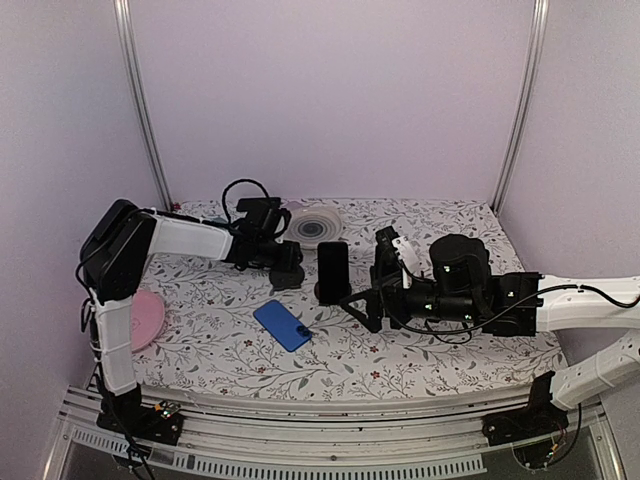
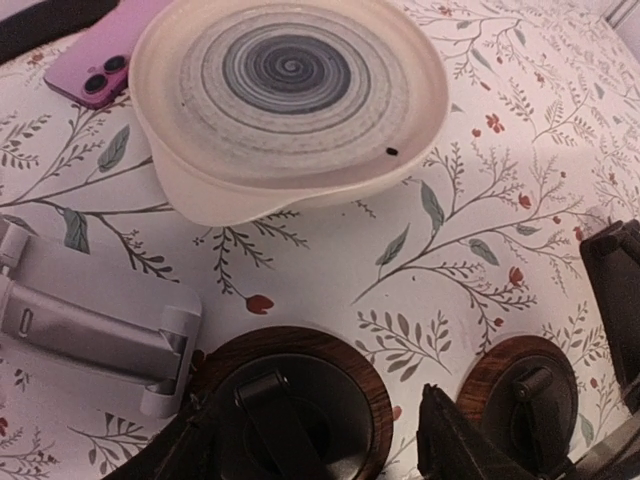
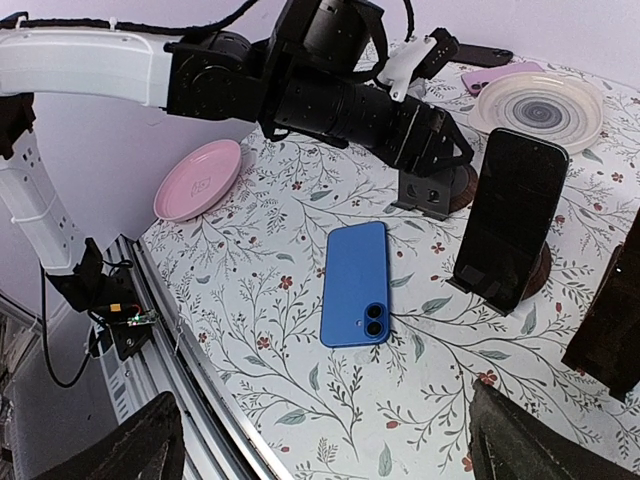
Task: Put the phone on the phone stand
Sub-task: Place the phone stand at the center of the board.
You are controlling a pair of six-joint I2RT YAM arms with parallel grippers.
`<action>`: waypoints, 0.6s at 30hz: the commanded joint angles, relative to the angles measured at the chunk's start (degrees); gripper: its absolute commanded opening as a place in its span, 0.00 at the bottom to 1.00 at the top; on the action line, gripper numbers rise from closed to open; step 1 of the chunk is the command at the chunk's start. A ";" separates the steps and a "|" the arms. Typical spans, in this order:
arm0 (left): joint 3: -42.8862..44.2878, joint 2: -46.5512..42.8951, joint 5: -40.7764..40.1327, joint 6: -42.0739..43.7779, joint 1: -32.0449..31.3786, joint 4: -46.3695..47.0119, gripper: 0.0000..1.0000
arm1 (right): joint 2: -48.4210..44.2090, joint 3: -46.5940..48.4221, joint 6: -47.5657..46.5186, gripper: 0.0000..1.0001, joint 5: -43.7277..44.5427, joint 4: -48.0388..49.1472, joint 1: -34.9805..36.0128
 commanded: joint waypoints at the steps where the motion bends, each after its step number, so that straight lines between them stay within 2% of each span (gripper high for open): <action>1: 1.27 1.28 0.30 1.99 3.73 0.97 0.41 | -0.34 2.11 0.53 0.99 0.81 -0.13 -0.30; 10: -1.04 0.06 1.36 4.63 9.90 1.35 0.41 | -0.80 2.12 0.73 0.99 0.99 -0.40 -0.28; 14: -2.58 -2.01 4.82 4.56 8.13 2.10 0.41 | -0.65 2.03 0.81 0.99 1.03 -0.22 -0.28; 18: -4.85 -3.69 3.89 4.90 3.91 2.54 0.41 | -0.74 1.90 0.81 0.99 0.99 -0.13 -0.28</action>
